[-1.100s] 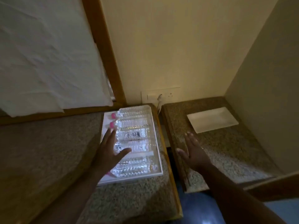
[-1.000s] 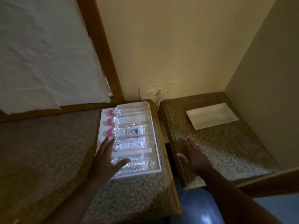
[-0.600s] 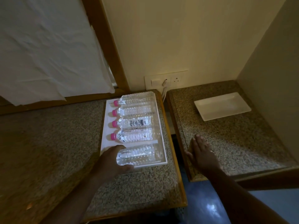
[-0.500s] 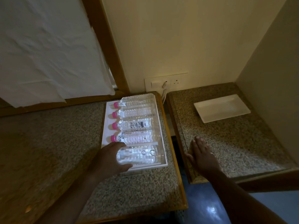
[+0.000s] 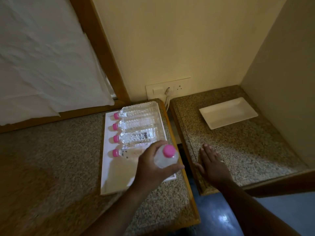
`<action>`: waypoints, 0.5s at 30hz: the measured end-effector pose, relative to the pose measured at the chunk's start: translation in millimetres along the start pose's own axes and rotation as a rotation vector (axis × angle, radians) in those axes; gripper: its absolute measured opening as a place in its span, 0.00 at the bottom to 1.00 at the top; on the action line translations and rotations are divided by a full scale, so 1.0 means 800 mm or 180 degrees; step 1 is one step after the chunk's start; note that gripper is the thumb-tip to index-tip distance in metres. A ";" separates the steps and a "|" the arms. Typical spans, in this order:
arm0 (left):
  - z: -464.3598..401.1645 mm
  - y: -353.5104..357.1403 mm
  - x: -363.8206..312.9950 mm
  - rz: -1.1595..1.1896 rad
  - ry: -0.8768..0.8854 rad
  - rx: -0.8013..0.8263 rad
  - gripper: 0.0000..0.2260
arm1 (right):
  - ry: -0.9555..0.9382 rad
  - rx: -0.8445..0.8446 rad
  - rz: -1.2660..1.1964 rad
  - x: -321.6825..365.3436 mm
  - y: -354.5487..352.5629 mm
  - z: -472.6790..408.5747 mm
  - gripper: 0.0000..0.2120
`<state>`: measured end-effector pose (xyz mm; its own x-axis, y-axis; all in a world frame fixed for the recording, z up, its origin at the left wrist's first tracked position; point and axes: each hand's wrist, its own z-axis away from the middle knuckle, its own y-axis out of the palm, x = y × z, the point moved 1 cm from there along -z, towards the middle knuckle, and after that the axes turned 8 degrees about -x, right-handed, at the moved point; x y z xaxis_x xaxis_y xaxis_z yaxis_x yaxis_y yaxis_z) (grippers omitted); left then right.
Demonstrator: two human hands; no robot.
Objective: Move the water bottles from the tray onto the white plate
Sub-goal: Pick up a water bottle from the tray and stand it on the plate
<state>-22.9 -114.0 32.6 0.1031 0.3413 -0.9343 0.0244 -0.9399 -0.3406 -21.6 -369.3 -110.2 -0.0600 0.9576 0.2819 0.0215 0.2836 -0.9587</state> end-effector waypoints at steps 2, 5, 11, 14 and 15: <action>0.001 0.009 0.004 -0.0091 0.0122 0.0193 0.31 | 0.0010 0.0008 0.0007 -0.002 0.002 0.000 0.38; -0.014 0.006 0.009 -0.0365 0.0336 0.0370 0.32 | 0.0007 0.0018 0.0021 -0.007 0.005 0.002 0.36; -0.048 -0.020 -0.003 -0.0828 0.0452 0.0058 0.27 | 0.0116 -0.0012 -0.0099 -0.024 0.003 0.001 0.38; -0.074 -0.018 -0.035 -0.0683 0.0444 -0.0486 0.28 | 0.0270 -0.0100 -0.0094 -0.051 -0.007 -0.002 0.39; -0.085 -0.014 -0.049 -0.0563 0.0445 -0.0625 0.28 | 0.0310 -0.0125 -0.0069 -0.060 -0.011 -0.005 0.40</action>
<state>40.7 -117.8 80.0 0.2156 0.5078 -0.8341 0.2446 -0.8550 -0.4573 -14.7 -417.7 -115.5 0.0362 0.9511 0.3067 0.0605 0.3042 -0.9507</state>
